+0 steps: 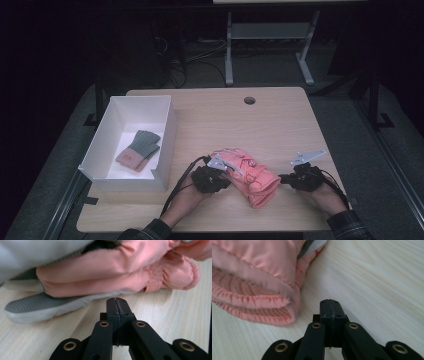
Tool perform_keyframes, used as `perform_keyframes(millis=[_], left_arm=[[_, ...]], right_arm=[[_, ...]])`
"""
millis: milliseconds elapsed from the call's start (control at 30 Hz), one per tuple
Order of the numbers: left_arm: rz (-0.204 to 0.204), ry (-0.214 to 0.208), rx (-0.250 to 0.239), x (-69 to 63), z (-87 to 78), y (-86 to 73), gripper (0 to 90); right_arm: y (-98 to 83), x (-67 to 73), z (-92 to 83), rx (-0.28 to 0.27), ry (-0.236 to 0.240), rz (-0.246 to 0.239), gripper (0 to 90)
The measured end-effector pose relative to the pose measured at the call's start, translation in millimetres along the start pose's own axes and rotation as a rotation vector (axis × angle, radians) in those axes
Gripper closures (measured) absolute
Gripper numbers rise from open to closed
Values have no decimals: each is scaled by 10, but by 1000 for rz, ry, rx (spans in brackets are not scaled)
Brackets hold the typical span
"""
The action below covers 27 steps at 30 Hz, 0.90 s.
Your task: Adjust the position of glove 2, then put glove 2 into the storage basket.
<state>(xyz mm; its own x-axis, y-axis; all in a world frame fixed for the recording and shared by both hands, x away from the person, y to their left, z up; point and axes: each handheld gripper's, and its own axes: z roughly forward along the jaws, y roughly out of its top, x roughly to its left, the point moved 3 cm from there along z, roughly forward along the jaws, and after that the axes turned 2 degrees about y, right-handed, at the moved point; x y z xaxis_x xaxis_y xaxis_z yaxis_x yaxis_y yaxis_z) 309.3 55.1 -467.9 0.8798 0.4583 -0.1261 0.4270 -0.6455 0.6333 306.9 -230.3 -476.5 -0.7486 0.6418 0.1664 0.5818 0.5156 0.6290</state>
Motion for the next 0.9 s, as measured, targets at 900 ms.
perform_keyframes(millis=[900], left_arm=[[-14,-3,24,359,74,103,897]], right_arm=[[15,488,172,14,111,-43,900]])
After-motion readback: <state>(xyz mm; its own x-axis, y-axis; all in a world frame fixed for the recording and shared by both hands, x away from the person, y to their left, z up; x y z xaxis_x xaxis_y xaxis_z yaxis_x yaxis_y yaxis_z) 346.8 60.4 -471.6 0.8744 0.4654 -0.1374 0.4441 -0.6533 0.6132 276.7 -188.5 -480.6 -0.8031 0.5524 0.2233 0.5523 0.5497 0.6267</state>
